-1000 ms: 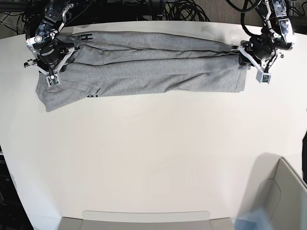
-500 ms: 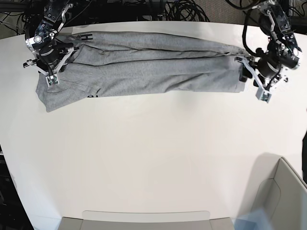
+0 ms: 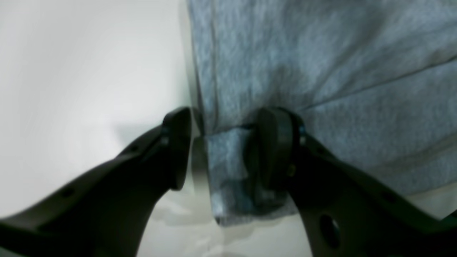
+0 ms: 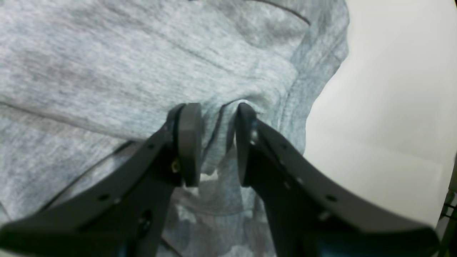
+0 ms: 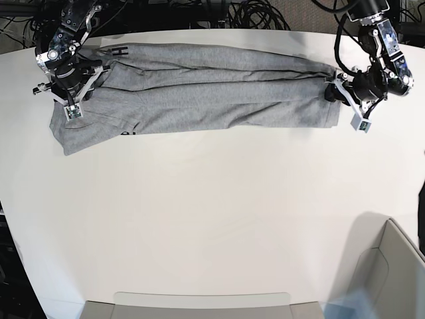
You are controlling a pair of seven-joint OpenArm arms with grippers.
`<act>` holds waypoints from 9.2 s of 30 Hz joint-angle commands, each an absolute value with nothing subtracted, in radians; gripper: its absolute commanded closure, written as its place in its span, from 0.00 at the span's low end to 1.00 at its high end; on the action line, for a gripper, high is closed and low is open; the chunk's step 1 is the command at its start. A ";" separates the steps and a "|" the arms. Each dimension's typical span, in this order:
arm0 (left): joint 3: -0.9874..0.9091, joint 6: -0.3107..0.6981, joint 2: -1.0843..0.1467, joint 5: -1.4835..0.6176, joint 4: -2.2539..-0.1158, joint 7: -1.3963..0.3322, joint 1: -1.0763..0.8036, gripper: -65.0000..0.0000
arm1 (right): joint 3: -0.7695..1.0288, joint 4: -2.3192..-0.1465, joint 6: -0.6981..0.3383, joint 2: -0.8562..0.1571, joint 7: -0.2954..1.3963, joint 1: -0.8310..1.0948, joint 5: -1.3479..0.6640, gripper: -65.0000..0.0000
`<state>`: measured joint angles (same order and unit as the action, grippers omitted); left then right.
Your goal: Fold the T-shirt properly
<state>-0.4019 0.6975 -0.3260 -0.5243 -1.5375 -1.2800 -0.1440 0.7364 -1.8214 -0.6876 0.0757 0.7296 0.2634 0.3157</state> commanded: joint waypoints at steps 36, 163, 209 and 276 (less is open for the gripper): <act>-0.294 0.698 -0.328 -0.509 -1.460 -1.276 -0.252 1.00 | 0.743 -1.839 -0.698 0.067 0.716 0.257 0.314 0.74; 0.096 0.432 -0.068 -0.170 -1.983 -1.396 -0.117 1.00 | 0.774 -1.837 -0.698 0.077 0.716 0.151 0.312 0.74; -0.366 0.622 -0.045 -0.395 -1.946 -1.374 -0.108 1.00 | 0.773 -1.834 -0.698 0.077 0.716 0.151 0.314 0.74; -0.028 0.622 -0.062 -0.395 -1.900 -1.351 -0.225 1.00 | 0.443 -1.280 -0.698 -0.081 1.396 0.041 -0.458 0.49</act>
